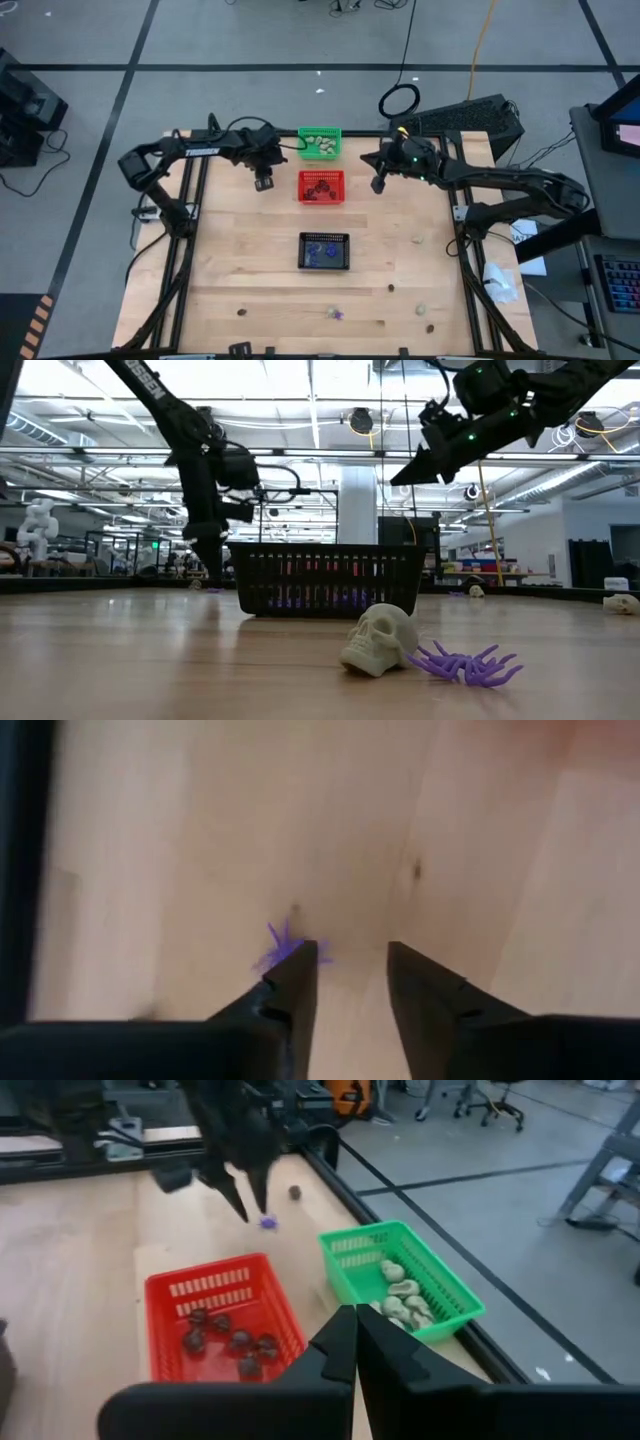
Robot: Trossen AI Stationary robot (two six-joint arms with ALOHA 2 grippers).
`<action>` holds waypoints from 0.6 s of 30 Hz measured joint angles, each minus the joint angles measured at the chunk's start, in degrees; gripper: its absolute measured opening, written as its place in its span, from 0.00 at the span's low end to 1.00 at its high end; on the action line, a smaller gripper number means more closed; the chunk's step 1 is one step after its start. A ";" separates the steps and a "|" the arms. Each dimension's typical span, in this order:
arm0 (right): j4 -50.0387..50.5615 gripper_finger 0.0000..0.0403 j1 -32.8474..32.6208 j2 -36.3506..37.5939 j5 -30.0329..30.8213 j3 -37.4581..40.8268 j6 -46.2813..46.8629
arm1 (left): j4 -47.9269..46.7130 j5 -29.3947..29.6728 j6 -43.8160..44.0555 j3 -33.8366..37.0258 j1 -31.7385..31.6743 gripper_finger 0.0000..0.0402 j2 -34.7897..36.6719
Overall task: Sort Halloween decoration
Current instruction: Put the violet spider toy into the black basket
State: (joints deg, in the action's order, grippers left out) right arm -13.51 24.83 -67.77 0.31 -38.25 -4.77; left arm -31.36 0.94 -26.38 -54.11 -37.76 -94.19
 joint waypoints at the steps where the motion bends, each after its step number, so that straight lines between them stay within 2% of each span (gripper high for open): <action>1: -0.03 0.00 -0.30 0.11 0.08 0.01 -0.47 | -0.07 0.06 -0.03 0.00 0.00 0.31 -0.81; 7: -0.33 0.00 -0.95 0.38 3.02 0.01 -1.73 | 1.87 5.71 0.08 0.00 0.04 0.38 -4.20; 18: -0.47 0.00 -0.95 0.39 2.92 0.01 -1.89 | 3.89 4.92 -0.30 -0.26 -1.36 0.38 -7.79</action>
State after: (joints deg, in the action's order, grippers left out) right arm -13.98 23.88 -67.37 3.22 -38.24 -6.66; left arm -27.46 5.87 -26.68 -54.37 -39.11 -101.98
